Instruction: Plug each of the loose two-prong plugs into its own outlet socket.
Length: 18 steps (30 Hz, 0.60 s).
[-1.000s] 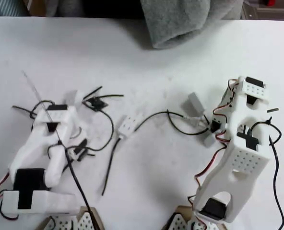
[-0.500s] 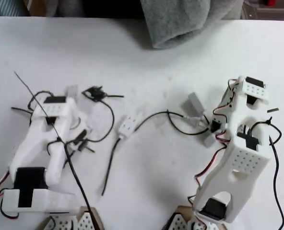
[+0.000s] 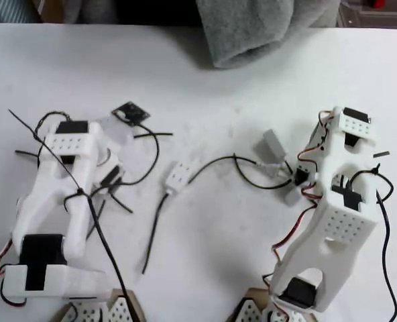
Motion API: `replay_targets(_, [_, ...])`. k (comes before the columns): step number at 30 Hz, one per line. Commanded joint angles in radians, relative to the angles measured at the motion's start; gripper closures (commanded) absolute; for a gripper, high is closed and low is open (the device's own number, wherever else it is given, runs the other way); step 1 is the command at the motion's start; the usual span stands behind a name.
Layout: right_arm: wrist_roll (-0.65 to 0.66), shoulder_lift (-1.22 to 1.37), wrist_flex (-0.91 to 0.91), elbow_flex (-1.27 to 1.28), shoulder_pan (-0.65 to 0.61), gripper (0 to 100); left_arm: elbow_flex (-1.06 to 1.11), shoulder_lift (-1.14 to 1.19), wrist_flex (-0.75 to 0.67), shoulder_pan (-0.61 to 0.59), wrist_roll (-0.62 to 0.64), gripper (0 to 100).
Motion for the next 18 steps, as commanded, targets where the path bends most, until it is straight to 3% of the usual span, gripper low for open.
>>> replay_targets(1, [0.002,0.008,-0.015,-0.002,-0.012,65.2,-0.031,-0.013,-0.028,0.022,-0.003,88])
replay_targets(11, [0.002,0.008,-0.015,-0.002,-0.012,65.2,0.124,-0.015,-0.218,0.134,0.057,88])
replay_targets(18, [0.002,0.008,-0.015,-0.002,-0.012,65.2,0.130,-0.015,-0.227,0.128,0.063,88])
